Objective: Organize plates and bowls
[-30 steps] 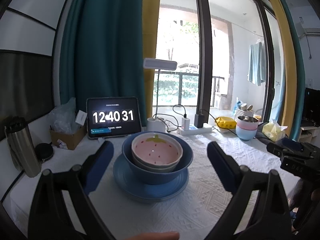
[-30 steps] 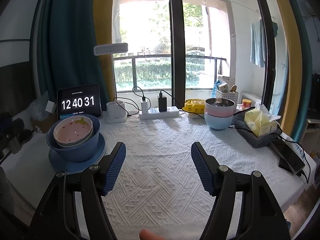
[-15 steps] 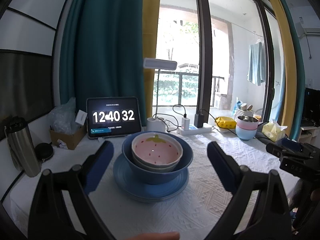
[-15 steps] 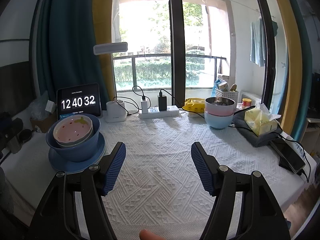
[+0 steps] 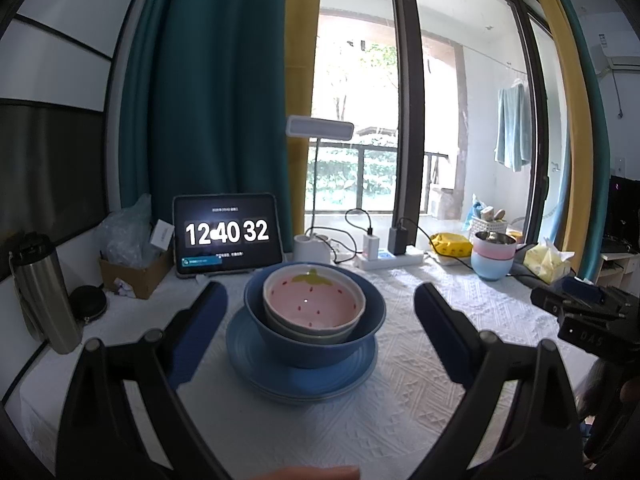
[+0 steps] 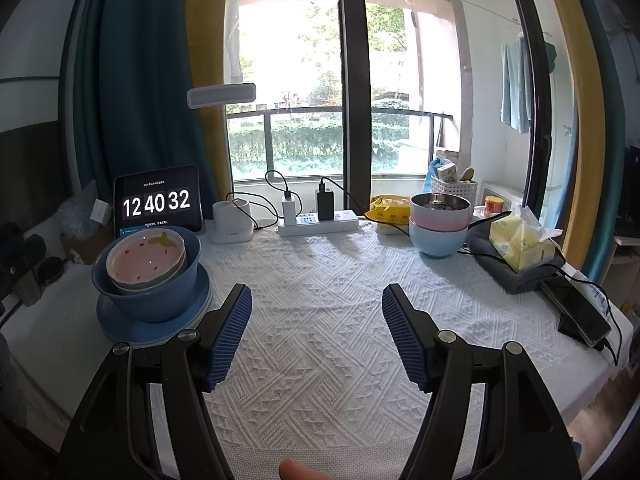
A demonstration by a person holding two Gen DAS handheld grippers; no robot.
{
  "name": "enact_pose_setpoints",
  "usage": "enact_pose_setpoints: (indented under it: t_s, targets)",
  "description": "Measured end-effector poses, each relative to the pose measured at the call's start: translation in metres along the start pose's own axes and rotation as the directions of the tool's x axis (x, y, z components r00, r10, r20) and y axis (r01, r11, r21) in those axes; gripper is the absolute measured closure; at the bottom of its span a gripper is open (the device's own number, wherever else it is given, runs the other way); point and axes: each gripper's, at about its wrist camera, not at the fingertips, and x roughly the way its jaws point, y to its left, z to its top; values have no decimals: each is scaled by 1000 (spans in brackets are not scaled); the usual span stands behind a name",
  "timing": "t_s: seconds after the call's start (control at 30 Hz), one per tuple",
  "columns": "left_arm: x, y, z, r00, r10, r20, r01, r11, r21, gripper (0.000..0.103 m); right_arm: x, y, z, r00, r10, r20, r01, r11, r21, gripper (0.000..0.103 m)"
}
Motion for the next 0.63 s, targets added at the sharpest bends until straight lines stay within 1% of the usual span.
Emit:
enact_pose_setpoints:
  t_s: [0.47, 0.63]
  targets:
    - [0, 0, 0, 1000, -1, 0, 1, 1000, -3, 8, 0, 0, 0, 1000, 0, -1, 0, 1000, -1, 32]
    - [0, 0, -1, 1000, 11, 0, -11, 1000, -6, 8, 0, 0, 1, 1000, 0, -1, 0, 1000, 1, 32]
